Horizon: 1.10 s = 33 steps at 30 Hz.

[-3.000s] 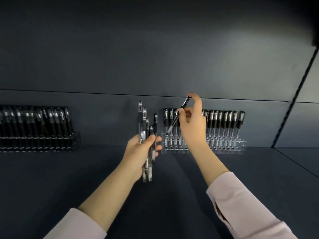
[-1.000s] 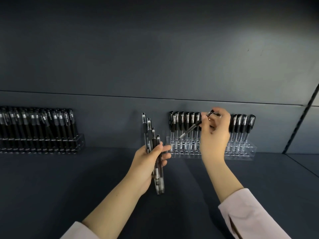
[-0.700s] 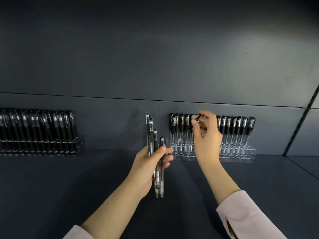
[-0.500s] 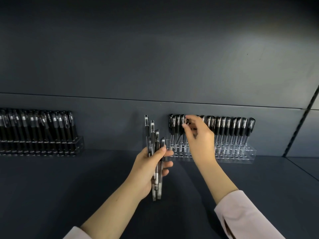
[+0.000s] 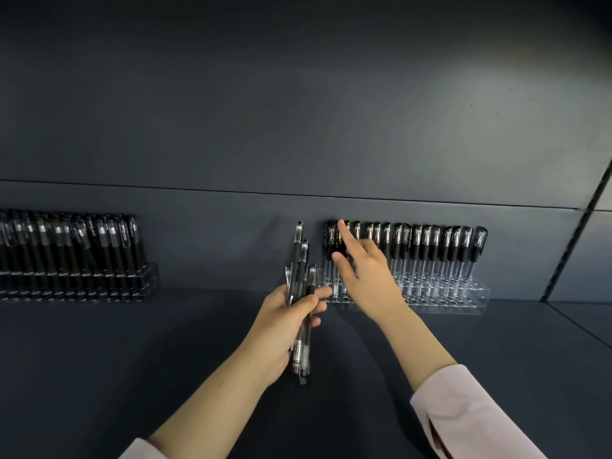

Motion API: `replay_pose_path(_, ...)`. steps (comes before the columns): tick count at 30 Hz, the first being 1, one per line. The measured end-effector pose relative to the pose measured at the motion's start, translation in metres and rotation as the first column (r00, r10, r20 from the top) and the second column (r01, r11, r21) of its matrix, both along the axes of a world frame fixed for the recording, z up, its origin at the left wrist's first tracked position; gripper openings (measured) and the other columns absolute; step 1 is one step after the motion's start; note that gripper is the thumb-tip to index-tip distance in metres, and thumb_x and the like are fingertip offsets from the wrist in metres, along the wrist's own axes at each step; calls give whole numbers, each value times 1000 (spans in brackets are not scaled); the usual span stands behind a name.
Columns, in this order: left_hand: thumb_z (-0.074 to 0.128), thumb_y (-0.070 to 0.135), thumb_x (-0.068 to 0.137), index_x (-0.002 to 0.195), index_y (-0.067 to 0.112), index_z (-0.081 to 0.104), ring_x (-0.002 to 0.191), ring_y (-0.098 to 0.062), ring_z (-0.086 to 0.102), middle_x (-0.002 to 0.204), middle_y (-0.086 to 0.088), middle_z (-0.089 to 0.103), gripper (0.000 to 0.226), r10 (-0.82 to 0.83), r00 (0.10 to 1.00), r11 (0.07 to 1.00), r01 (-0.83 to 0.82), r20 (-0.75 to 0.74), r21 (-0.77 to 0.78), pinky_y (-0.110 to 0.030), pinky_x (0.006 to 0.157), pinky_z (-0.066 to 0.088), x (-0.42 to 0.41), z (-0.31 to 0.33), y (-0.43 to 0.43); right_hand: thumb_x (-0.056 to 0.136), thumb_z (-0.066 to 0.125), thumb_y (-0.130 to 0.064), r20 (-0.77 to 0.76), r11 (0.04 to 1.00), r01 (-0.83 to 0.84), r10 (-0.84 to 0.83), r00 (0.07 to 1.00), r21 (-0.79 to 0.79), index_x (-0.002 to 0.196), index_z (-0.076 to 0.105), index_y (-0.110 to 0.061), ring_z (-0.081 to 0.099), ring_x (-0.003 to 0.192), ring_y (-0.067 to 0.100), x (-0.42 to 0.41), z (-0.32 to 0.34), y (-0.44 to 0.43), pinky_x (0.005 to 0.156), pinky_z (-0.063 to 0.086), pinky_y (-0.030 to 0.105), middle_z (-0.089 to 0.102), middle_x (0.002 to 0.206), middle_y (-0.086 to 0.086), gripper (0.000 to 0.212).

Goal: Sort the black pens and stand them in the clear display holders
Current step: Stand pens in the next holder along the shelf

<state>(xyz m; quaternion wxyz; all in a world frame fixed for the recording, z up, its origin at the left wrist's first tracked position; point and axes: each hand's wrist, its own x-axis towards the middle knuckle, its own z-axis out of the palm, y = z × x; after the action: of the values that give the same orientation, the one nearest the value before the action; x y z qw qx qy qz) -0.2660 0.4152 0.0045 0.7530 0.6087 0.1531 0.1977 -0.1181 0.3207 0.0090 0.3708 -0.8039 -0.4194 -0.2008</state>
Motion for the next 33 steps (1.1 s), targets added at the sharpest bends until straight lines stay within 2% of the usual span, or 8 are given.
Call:
replay_pose_path(3, 57, 6, 96, 108, 8, 67, 92, -5, 70, 104, 3, 76, 16, 8, 1000, 1000, -8, 27, 5, -15, 69, 53, -1, 1, 2, 100, 44, -32, 24, 998, -7, 6, 1000, 68, 150, 27, -31, 48, 86, 20, 2, -1, -1, 82, 48, 35, 49, 101, 2, 53)
replay_pose_path(9, 62, 4, 92, 108, 1, 66, 93, -18, 71, 102, -12, 75, 17, 9, 995, 994, 3, 99, -113, -20, 74, 57, -2, 5, 5, 100, 46, -27, -62, 962, 3, 15, 998, 272, 135, 52, -23, 48, 72, 5, -10, 13, -3, 68, 36, 7, 52, 93, -11, 36)
replay_pose_path(12, 60, 7, 94, 109, 3, 63, 88, -19, 71, 103, -13, 75, 16, -7, 994, 990, 22, 109, -139, -27, 75, 59, -3, 6, 2, 99, 49, -30, -226, 951, -15, 89, 970, 309, 110, 65, -22, 53, 69, 2, -22, 24, -7, 65, 39, 12, 61, 95, -10, 21)
replay_pose_path(14, 58, 11, 96, 111, 7, 62, 84, -16, 72, 102, -7, 76, 16, -25, 996, 992, 36, 91, -118, -29, 71, 59, -5, 8, 1, 97, 52, -33, -378, 941, -91, 218, 900, 326, 103, 69, -20, 52, 62, -2, -31, 31, -11, 64, 42, 16, 67, 89, -5, 22)
replay_pose_path(17, 56, 13, 98, 115, 9, 62, 80, -12, 70, 103, -3, 76, 18, -44, 996, 995, 50, 79, -81, -26, 65, 55, -5, 10, 0, 91, 64, -30, -501, 913, -193, 364, 785, 360, 94, 73, -21, 56, 74, -1, -40, 37, -12, 71, 48, 17, 69, 88, -4, 13)
replay_pose_path(20, 53, 14, 99, 116, 8, 62, 78, -10, 67, 104, -3, 76, 20, -74, 995, 994, 79, 70, -71, -25, 64, 54, -6, 12, -2, 86, 71, -22, -564, 912, -190, 378, 734, 363, 98, 71, -18, 62, 80, 7, -43, 38, -10, 72, 53, 19, 69, 97, 7, 13)
replay_pose_path(24, 51, 15, 101, 117, 10, 63, 79, -9, 68, 104, -3, 76, 21, -111, 993, 992, 113, 43, -48, -25, 65, 54, -5, 11, -5, 86, 70, -9, -655, 909, -191, 402, 640, 372, 107, 64, -9, 67, 71, 5, -45, 39, -11, 64, 52, 14, 68, 87, 3, 22)
replay_pose_path(33, 45, 13, 103, 118, 8, 61, 83, -13, 72, 105, -6, 75, 23, -193, 981, 979, 193, 19, -69, -23, 66, 56, -4, 11, -6, 85, 70, -10, -722, 904, -168, 416, 553, 393, 104, 67, -10, 62, 69, 8, -40, 37, -15, 66, 52, 20, 69, 83, -1, 19)
